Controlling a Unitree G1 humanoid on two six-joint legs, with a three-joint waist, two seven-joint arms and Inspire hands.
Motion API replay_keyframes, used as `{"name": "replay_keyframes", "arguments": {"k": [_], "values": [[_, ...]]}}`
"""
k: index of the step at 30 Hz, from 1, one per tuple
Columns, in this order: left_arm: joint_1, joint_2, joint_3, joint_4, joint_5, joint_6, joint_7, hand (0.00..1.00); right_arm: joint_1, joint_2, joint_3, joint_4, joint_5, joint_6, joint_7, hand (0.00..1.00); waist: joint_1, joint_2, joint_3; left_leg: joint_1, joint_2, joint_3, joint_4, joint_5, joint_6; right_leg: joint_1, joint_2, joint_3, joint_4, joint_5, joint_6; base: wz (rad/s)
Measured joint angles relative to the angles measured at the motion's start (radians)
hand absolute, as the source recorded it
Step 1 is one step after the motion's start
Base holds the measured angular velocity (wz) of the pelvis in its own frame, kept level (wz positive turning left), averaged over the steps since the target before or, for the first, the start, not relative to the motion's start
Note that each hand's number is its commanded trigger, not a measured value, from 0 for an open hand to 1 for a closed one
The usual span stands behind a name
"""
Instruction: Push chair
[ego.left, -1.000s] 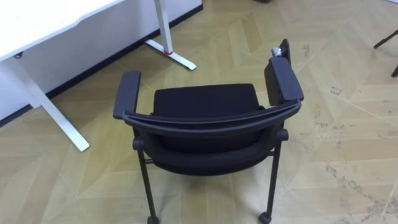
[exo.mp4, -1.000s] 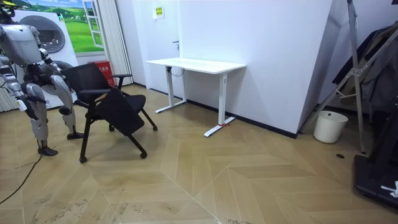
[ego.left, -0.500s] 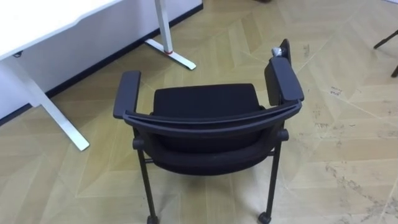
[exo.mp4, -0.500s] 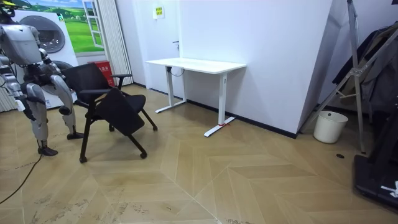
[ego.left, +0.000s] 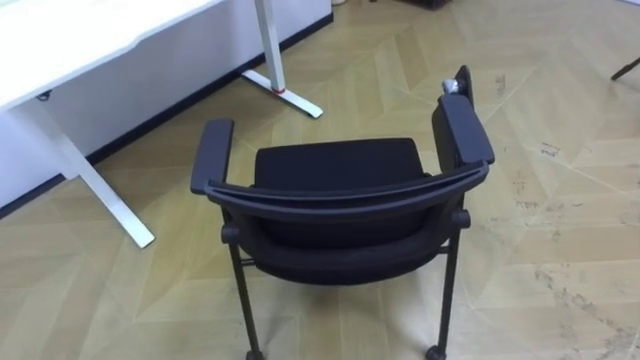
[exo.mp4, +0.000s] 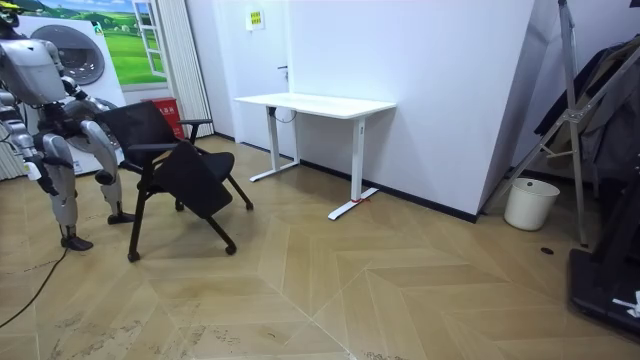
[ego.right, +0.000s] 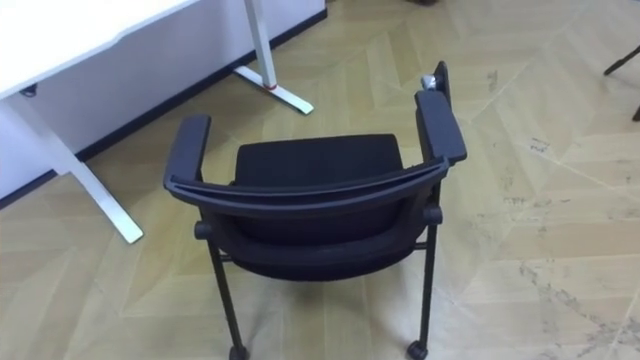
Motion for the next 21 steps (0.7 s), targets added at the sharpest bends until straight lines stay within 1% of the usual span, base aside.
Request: {"name": "replay_keyframes", "arguments": {"k": [2,4,8,9,10,11,12,13,14,16,17,18,20,21], "values": [[-0.005,0.000,-0.004,-0.035,0.041,-0.001,0.012,0.00,-0.003,-0.010,-0.003,0.000,-0.004,0.000,0.002,0.00,-0.008,0.006,-0.0009,0.000,0.000,0.000,0.000,0.000,0.000,0.001,0.000,0.001,0.003,0.001,0.000,0.00],[-0.007,0.001,-0.005,-0.087,0.094,-0.001,0.036,0.00,-0.007,-0.017,-0.003,-0.002,-0.013,0.000,0.015,0.00,-0.027,0.012,-0.0016,0.001,0.000,0.000,-0.001,0.000,0.000,0.001,0.000,0.000,0.006,0.001,0.000,0.00],[-0.024,0.002,-0.009,-0.183,0.170,-0.006,0.056,0.00,-0.005,-0.018,-0.004,-0.004,-0.013,0.002,0.031,0.00,-0.033,0.011,-0.0004,0.001,0.000,-0.001,-0.003,0.000,0.000,0.001,0.001,0.003,0.006,0.001,-0.001,0.00],[-0.027,0.004,-0.009,-0.222,0.204,-0.007,0.066,0.00,-0.006,-0.017,-0.003,-0.004,-0.015,0.002,0.033,0.00,-0.037,0.011,-0.0019,0.001,0.000,-0.001,-0.003,0.000,0.000,0.001,0.001,0.005,0.006,0.001,-0.001,0.00],[-0.034,0.005,-0.009,-0.260,0.243,-0.008,0.076,0.00,-0.006,-0.017,-0.004,-0.004,-0.016,0.000,0.032,0.00,-0.037,0.009,-0.0004,0.001,0.000,-0.002,-0.004,0.000,0.000,0.000,0.001,0.008,0.006,0.002,-0.001,0.00],[-0.044,0.007,-0.009,-0.294,0.284,-0.010,0.083,0.00,-0.006,-0.017,-0.004,-0.004,-0.016,0.000,0.030,0.00,-0.039,0.010,-0.0006,0.001,0.000,-0.005,-0.004,0.000,0.000,-0.001,0.001,0.006,0.006,0.002,-0.001,0.00],[-0.047,0.009,-0.009,-0.315,0.303,-0.010,0.084,0.00,-0.006,-0.017,-0.004,-0.005,-0.019,0.000,0.030,0.00,-0.035,0.013,-0.0027,0.001,0.000,-0.005,-0.004,0.000,0.000,-0.001,0.001,0.005,0.006,0.002,-0.001,0.00],[-0.047,0.012,-0.009,-0.378,0.348,-0.010,0.084,0.00,-0.007,-0.016,-0.004,-0.004,-0.026,-0.001,0.031,0.00,-0.038,0.010,-0.0009,0.001,0.000,-0.003,-0.004,0.000,0.000,-0.002,0.001,0.004,0.005,0.002,-0.001,0.00],[-0.048,0.013,-0.010,-0.410,0.368,-0.011,0.085,0.00,-0.008,-0.016,-0.004,-0.004,-0.029,-0.001,0.032,0.00,-0.041,0.008,0.0000,0.000,0.000,-0.002,-0.004,0.000,0.000,-0.002,0.001,0.003,0.004,0.002,-0.001,0.00],[-0.054,0.020,-0.017,-0.493,0.446,-0.021,0.092,0.00,-0.016,-0.017,-0.003,-0.003,-0.031,-0.005,0.039,0.00,-0.043,0.001,0.0027,-0.001,0.000,0.000,-0.004,0.000,0.000,-0.002,0.001,0.003,0.004,0.002,-0.001,0.00],[-0.056,0.021,-0.021,-0.508,0.470,-0.022,0.092,0.00,-0.015,-0.017,-0.002,-0.003,-0.027,-0.011,0.042,0.00,-0.044,0.004,0.0004,-0.001,0.000,0.000,-0.003,-0.001,-0.001,-0.002,0.001,0.004,0.003,0.002,-0.001,0.00],[-0.063,0.021,-0.029,-0.533,0.524,-0.023,0.092,0.00,-0.013,-0.017,-0.002,-0.002,-0.023,-0.021,0.047,0.00,-0.047,0.007,-0.0013,-0.001,0.000,0.000,-0.003,-0.001,-0.001,-0.001,0.002,0.005,0.003,0.002,-0.001,0.00],[-0.072,0.021,-0.048,-0.586,0.624,-0.023,0.092,0.00,-0.013,-0.016,-0.002,-0.002,-0.033,-0.026,0.058,0.00,-0.051,0.005,-0.0003,-0.001,0.000,0.000,-0.004,-0.001,-0.001,-0.001,0.002,0.006,0.003,0.002,-0.001,0.00],[-0.075,0.021,-0.055,-0.597,0.645,-0.025,0.092,0.00,-0.012,-0.015,-0.002,-0.002,-0.033,-0.029,0.059,0.00,-0.054,0.005,-0.0003,-0.001,0.000,0.000,-0.004,-0.001,-0.001,-0.001,0.002,0.005,0.003,0.002,-0.001,0.00]]}}
